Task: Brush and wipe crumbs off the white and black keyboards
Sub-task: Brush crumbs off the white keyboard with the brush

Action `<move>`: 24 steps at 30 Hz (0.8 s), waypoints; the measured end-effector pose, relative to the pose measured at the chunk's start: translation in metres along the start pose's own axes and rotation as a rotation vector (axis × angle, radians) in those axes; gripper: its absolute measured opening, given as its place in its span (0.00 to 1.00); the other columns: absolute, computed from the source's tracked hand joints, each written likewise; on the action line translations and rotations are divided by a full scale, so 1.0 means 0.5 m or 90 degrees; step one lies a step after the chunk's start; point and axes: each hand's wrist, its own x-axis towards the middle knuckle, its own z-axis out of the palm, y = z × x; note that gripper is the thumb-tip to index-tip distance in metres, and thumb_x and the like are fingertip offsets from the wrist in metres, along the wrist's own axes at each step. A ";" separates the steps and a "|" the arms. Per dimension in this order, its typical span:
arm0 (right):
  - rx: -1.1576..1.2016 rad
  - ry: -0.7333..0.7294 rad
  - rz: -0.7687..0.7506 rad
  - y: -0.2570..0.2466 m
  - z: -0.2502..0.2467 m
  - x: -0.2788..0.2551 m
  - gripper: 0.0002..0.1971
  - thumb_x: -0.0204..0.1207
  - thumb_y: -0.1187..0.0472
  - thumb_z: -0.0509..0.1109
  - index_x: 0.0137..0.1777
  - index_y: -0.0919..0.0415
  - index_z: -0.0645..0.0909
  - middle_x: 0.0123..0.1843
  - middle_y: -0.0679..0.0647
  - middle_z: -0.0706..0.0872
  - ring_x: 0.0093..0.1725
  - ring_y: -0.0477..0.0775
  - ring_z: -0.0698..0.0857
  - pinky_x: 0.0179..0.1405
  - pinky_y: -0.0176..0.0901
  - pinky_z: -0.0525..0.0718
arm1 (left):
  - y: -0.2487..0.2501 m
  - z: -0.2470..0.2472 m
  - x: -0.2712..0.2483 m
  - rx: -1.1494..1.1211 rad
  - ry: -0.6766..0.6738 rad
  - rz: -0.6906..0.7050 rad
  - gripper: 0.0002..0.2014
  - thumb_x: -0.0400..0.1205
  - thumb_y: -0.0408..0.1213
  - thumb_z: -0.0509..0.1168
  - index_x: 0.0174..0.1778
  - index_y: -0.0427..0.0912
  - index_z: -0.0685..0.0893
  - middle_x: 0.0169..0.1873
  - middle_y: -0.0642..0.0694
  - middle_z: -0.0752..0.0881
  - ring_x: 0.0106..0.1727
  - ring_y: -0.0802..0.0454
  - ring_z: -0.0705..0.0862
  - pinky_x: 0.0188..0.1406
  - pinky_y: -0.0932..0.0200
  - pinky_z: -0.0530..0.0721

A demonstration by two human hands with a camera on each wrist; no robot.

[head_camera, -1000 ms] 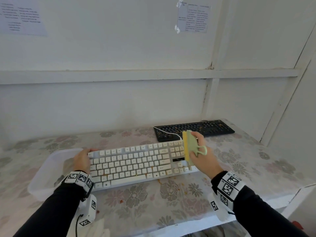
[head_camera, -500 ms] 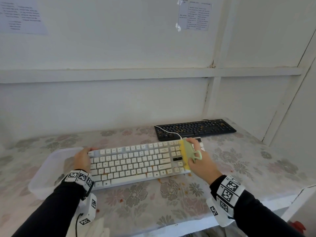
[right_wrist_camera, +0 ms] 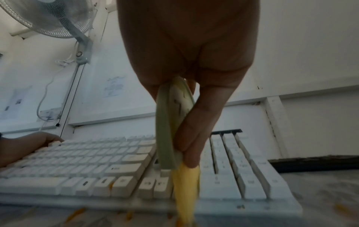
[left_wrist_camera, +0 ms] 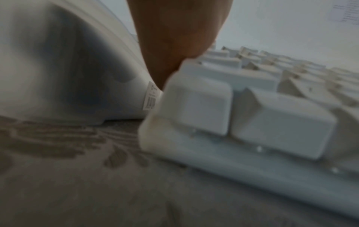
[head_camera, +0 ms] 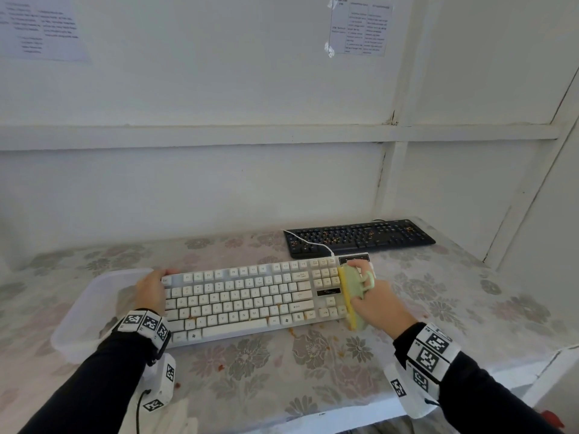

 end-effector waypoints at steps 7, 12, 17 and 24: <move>0.008 0.172 -0.104 0.007 -0.017 0.043 0.31 0.74 0.76 0.61 0.74 0.52 0.61 0.30 0.54 0.79 0.21 0.45 0.74 0.18 0.29 0.73 | 0.001 0.000 0.000 0.010 0.003 -0.001 0.15 0.83 0.38 0.54 0.43 0.41 0.87 0.27 0.42 0.83 0.33 0.41 0.82 0.33 0.55 0.79; -0.041 0.071 -0.041 0.028 -0.021 0.033 0.32 0.73 0.76 0.59 0.71 0.46 0.63 0.29 0.57 0.80 0.20 0.46 0.72 0.15 0.29 0.70 | 0.004 0.002 -0.004 0.030 0.002 0.024 0.17 0.84 0.36 0.53 0.50 0.36 0.87 0.28 0.42 0.83 0.29 0.46 0.80 0.30 0.57 0.79; -0.066 0.040 -0.020 0.016 -0.056 0.026 0.30 0.73 0.76 0.60 0.71 0.50 0.62 0.25 0.51 0.74 0.17 0.44 0.68 0.11 0.27 0.66 | 0.005 0.004 -0.003 0.024 0.003 0.018 0.14 0.84 0.36 0.53 0.43 0.40 0.85 0.25 0.44 0.83 0.28 0.46 0.83 0.28 0.60 0.80; -0.032 0.120 -0.111 0.019 -0.048 0.037 0.33 0.76 0.75 0.61 0.75 0.47 0.59 0.33 0.53 0.80 0.19 0.43 0.74 0.15 0.27 0.72 | -0.011 -0.001 0.018 0.101 0.015 0.059 0.14 0.80 0.37 0.57 0.33 0.46 0.85 0.40 0.37 0.85 0.49 0.33 0.84 0.59 0.38 0.82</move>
